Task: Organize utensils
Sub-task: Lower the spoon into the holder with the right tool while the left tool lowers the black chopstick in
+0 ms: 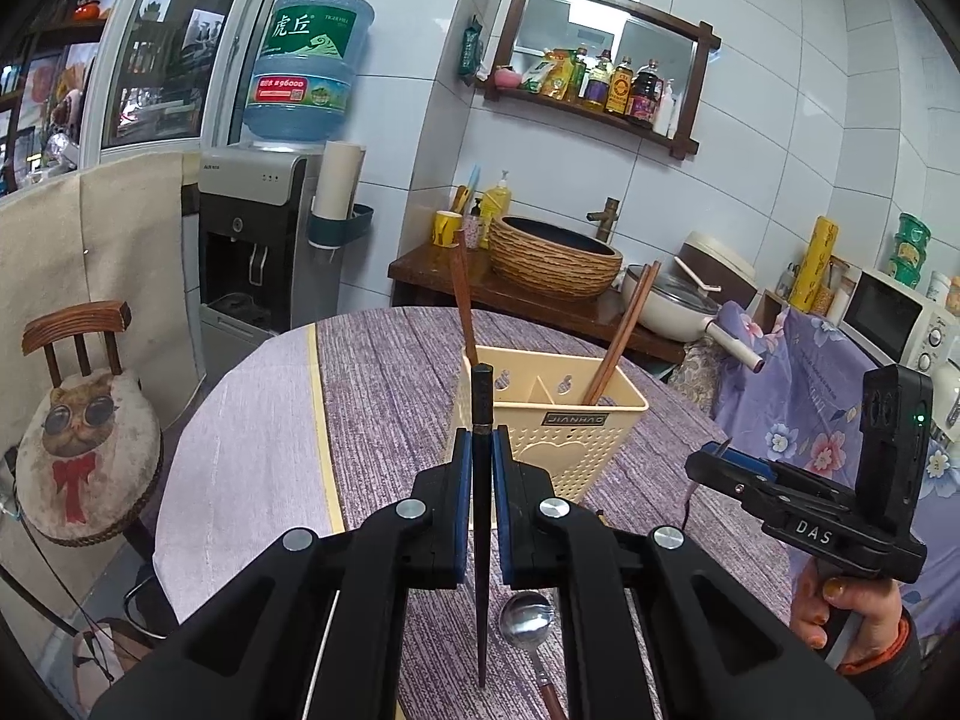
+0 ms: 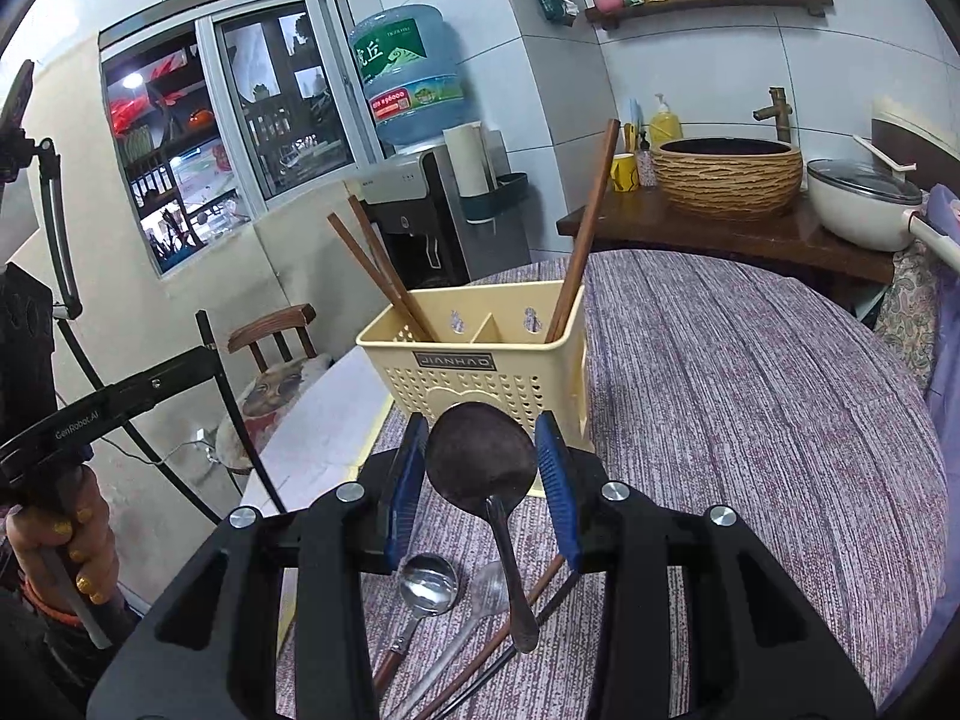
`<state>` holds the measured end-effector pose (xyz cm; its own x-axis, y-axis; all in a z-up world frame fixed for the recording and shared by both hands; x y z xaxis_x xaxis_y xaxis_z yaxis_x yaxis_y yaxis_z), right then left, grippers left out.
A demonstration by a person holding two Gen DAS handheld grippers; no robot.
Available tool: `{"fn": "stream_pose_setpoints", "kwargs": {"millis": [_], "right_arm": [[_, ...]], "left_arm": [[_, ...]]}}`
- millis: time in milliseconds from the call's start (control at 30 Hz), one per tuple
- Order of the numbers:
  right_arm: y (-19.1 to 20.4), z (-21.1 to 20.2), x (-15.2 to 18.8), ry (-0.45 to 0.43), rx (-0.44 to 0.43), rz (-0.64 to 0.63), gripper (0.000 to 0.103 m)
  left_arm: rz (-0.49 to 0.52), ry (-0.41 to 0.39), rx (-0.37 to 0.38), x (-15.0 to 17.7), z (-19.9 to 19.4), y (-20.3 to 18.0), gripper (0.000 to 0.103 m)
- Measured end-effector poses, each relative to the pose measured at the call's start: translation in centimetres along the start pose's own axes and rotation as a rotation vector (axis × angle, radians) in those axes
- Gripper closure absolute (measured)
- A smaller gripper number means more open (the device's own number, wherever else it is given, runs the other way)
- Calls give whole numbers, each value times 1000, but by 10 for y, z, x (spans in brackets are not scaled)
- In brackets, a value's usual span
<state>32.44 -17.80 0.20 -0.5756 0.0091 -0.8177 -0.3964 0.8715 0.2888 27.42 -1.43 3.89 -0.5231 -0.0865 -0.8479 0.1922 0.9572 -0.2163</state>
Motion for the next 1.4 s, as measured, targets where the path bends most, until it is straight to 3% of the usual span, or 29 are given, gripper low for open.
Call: {"fn": "stream_pose_setpoints", "kwargs": {"millis": [433, 700, 867, 1000, 1133, 1400], "right_arm": [[18, -18, -35, -56, -83, 22, 65], [33, -30, -100, -174, -97, 21, 65], [34, -24, -146, -257, -49, 18, 65], [27, -3, -161, -276, 12, 5, 65], [15, 24, -150, -262, 43, 13, 65], [-10, 63, -101, -204, 106, 35, 65]], "left_arm": [[53, -56, 73, -35, -27, -17, 95], [118, -159, 94, -104, -49, -45, 96], [92, -220, 80, -155, -41, -52, 96], [67, -253, 44, -179, -22, -50, 96], [48, -227, 15, -171, 12, -41, 96], [29, -111, -24, -113, 69, -26, 102]]}}
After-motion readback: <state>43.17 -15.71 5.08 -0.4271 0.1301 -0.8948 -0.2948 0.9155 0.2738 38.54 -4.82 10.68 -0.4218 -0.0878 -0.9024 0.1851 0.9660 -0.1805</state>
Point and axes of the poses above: each gripper's, at about its wrist camera, not at the fingertips, and z roughly the way its jaws point, y to its left, x to its underside, the point moved 10 cm from there along z, roughly the way its jaws point, and after that the axes turned 2 degrees about y, right-handed, at the moved point
